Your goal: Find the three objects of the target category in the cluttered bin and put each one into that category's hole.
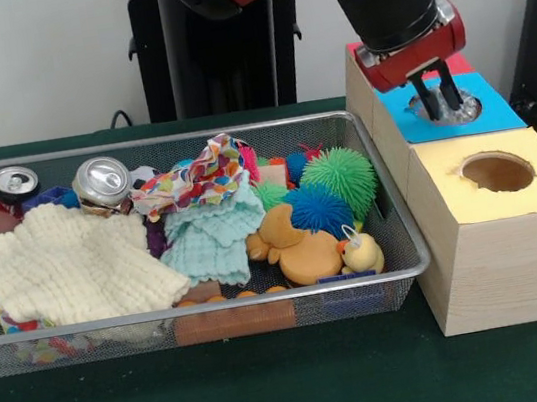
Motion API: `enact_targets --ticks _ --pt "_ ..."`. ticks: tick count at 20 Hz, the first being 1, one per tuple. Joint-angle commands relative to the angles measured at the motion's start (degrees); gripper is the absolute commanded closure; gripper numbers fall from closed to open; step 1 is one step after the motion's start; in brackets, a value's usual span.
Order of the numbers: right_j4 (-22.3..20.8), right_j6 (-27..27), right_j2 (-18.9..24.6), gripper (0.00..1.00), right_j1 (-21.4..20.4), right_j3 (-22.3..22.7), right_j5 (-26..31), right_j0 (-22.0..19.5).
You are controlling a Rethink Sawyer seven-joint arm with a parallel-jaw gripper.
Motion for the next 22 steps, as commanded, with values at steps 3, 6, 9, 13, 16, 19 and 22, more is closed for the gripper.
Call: enact_targets --ticks 3,6,9,13,16,19,22 --pt "-6.4 2.2 -3.0 1.0 5.4 -1.1 -6.4 2.7" --pt "-6.7 3.2 -3.2 1.0 5.6 -1.0 -7.1 3.4" --pt "-7.0 3.6 -3.4 1.0 6.1 -0.8 -7.9 3.6" --pt "-7.3 3.7 -3.8 1.0 6.0 -0.6 -8.3 3.8" --pt "-7.2 3.8 -3.8 1.0 5.5 -0.5 -8.0 3.9" --pt "-7.2 3.8 -3.8 1.0 5.4 -0.4 -8.1 3.8" --pt "-7.5 4.4 -4.1 1.0 5.1 -0.2 -9.7 3.9"
